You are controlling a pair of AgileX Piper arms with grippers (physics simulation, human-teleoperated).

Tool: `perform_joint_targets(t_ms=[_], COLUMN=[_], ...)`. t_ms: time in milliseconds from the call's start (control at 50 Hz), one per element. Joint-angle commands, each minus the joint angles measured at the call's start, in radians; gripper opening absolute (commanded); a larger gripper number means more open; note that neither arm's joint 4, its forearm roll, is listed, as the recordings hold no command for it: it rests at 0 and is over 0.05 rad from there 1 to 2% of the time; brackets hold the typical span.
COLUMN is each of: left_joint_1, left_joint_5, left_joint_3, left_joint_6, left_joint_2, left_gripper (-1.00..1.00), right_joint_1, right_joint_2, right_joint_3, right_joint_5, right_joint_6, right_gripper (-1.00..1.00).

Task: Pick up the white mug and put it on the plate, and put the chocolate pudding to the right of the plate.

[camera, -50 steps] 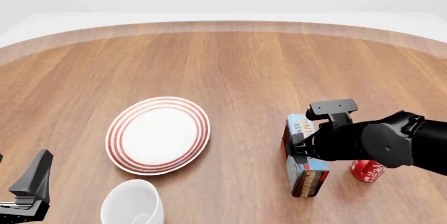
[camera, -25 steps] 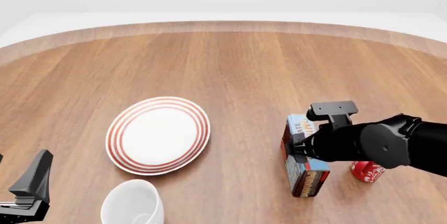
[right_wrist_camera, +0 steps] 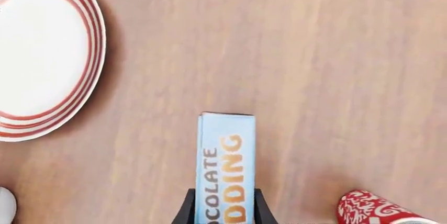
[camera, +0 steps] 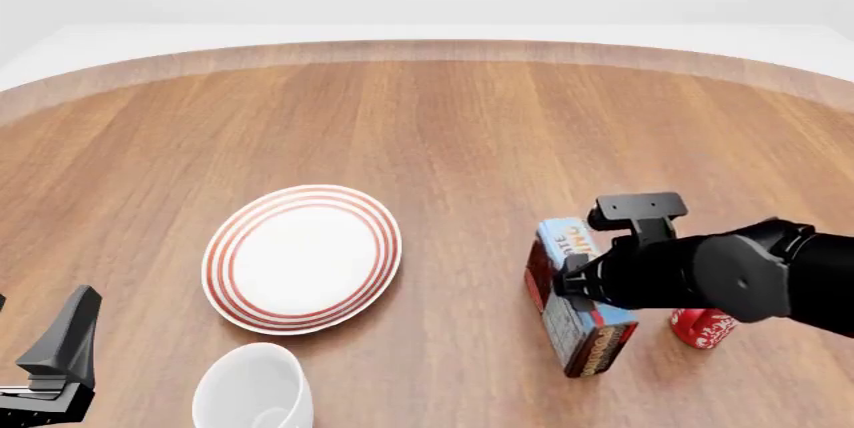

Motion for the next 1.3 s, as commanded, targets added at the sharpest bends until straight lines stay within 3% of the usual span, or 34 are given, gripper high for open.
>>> perform_joint_targets(t_ms=[20,500,680,820,860,1300], left_joint_1=[0.0,0.0,0.0,0.0,0.0,0.0], left_joint_5=[0.0,0.0,0.0,0.0,0.0,0.0], left_joint_3=[0.0,0.0,0.0,0.0,0.0,0.0], left_joint_6=[0.0,0.0,0.0,0.0,0.0,0.0], left_joint_2=[0.0,0.0,0.0,0.0,0.0,0.0], left_gripper=[1.0,1.0,1.0,1.0,1.0,1.0], right_joint_1=[0.025,0.044,0.062,0.092,0.095,0.117], right_joint_2=[-0.033,-0.138,-0.152,-0.142,-0.137,-0.075], right_joint_3=[-0.002,-0.04,-0.07,-0.095,-0.104,-0.202], right_joint_5=[0.034,0.08,0.088,0.086,0.087,0.082], right_joint_6=[0.03,0.051,0.083,0.127,0.112,0.174], right_gripper=[-1.0,-1.0,-1.0,-1.0,-1.0,-1.0])
